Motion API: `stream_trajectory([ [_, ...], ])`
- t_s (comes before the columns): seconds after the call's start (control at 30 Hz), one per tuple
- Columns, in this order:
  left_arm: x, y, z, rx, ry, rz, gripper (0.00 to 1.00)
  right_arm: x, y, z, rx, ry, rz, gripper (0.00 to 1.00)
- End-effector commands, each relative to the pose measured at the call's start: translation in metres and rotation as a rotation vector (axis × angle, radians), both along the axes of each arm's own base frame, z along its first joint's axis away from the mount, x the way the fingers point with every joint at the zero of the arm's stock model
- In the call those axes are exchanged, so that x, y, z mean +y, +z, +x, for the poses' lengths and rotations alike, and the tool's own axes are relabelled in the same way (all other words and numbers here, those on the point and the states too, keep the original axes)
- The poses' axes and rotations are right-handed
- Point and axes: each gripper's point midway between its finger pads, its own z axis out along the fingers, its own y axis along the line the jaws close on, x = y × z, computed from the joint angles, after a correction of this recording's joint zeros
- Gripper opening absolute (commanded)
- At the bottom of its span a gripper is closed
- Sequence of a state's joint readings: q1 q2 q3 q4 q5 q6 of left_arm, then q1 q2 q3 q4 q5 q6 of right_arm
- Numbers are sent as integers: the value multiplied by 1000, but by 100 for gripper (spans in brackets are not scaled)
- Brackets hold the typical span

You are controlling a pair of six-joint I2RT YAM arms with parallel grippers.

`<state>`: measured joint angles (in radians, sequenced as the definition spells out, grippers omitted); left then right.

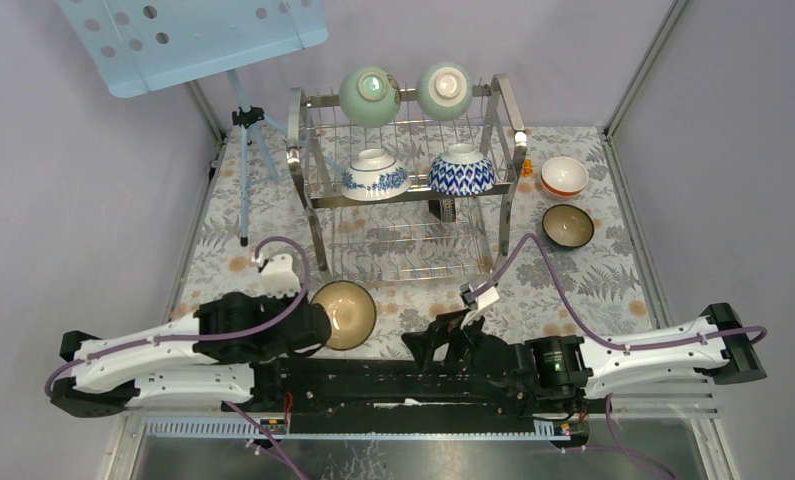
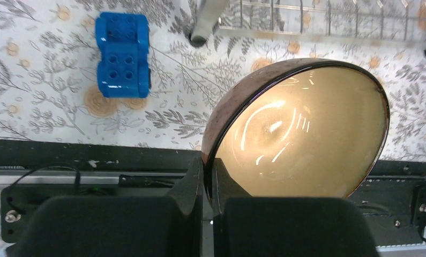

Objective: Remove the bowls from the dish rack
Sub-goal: Place the bowl at the center of the board.

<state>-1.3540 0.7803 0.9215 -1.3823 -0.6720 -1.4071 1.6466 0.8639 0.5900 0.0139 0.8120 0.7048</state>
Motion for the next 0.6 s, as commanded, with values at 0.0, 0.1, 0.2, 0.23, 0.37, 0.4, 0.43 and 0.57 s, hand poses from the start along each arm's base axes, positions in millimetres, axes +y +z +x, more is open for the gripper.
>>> stream_trajectory([
  [0.0, 15, 46, 19, -147, 66, -70, 0, -14, -6, 9, 9, -71, 53, 100],
  [0.1, 17, 56, 24, -182, 19, -7, 0, -16, -13, 8, -1, -57, 48, 100],
  [0.2, 18, 65, 30, -208, -28, 73, 0, -18, -18, 9, -12, -52, 32, 100],
  [0.23, 18, 66, 31, -211, -47, 105, 0, -18, -19, 9, -15, -52, 25, 100],
  [0.37, 18, 69, 36, -207, -91, 185, 0, -20, -24, 9, -18, -52, -2, 100],
  [0.4, 18, 69, 38, -204, -92, 194, 0, -21, -26, 9, -18, -50, -5, 100],
  [0.43, 18, 69, 40, -200, -97, 198, 0, -21, -27, 9, -17, -50, -4, 100],
  [0.57, 14, 67, 55, -182, -111, 210, 0, -21, -29, 8, -19, -44, 2, 100],
])
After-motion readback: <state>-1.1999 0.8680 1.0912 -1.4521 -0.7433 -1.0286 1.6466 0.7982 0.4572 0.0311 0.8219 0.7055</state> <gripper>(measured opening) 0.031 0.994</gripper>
